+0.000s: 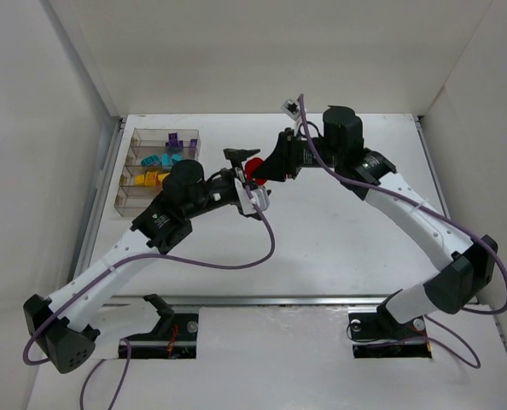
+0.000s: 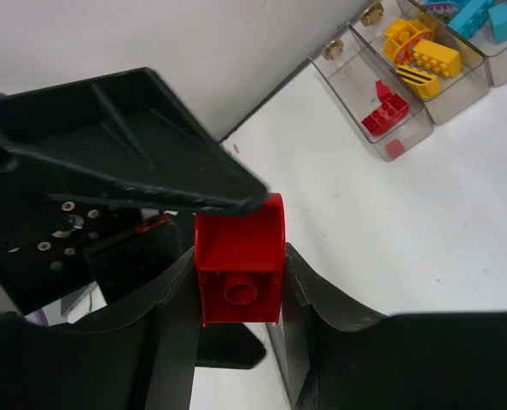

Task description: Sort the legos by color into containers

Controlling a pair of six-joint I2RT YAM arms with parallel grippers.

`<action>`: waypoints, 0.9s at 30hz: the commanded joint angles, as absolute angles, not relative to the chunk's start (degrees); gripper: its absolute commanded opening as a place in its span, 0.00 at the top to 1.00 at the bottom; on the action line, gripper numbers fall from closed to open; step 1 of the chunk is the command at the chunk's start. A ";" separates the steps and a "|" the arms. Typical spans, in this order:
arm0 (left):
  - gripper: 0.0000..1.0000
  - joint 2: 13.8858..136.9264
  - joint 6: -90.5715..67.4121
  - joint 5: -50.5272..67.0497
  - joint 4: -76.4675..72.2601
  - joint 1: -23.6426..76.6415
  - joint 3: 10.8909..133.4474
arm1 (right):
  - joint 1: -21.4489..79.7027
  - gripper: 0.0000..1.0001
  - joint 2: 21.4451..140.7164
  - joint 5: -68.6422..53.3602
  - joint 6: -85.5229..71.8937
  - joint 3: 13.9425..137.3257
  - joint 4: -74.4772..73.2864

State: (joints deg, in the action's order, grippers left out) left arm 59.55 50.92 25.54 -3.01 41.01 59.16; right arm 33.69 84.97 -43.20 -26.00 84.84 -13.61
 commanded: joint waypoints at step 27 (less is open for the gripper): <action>0.17 57.30 44.56 20.04 -2.54 41.92 61.87 | 35.24 1.00 80.24 -39.46 -27.42 82.09 -9.93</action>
